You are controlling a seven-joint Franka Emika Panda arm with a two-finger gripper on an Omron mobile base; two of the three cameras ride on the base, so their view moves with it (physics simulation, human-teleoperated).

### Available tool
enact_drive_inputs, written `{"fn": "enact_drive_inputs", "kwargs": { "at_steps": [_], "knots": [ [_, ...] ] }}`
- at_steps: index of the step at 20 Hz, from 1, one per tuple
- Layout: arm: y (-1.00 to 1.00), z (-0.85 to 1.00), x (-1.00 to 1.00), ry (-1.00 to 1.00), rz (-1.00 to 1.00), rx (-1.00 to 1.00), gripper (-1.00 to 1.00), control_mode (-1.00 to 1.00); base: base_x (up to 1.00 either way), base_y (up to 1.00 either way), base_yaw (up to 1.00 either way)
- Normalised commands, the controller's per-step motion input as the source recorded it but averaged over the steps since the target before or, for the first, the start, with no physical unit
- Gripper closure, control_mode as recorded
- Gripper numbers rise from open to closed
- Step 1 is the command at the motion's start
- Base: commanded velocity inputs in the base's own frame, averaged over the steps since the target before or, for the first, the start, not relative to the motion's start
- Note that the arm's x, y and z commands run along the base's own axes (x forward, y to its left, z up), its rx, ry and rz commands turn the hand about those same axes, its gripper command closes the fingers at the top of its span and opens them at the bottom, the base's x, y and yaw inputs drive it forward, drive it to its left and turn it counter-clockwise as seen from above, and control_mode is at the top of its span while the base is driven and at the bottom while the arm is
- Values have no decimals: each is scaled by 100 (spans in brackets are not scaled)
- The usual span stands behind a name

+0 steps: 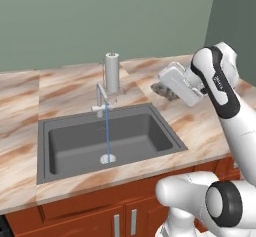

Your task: Take the fish out of the fridge, briefly rinse it in the sink, and place it on the tray next to the sink.

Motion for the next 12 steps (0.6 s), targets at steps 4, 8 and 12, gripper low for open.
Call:
{"fn": "enact_drive_inputs", "kwargs": {
  "at_steps": [4,8,12],
  "knots": [
    [3,-28,33,22,18,19,100,-100,0,0,0],
    [16,-3,5,5,3,0,100,-100,0,0,0],
    [0,-29,41,25,9,0,100,-100,0,0,0]
  ]
}}
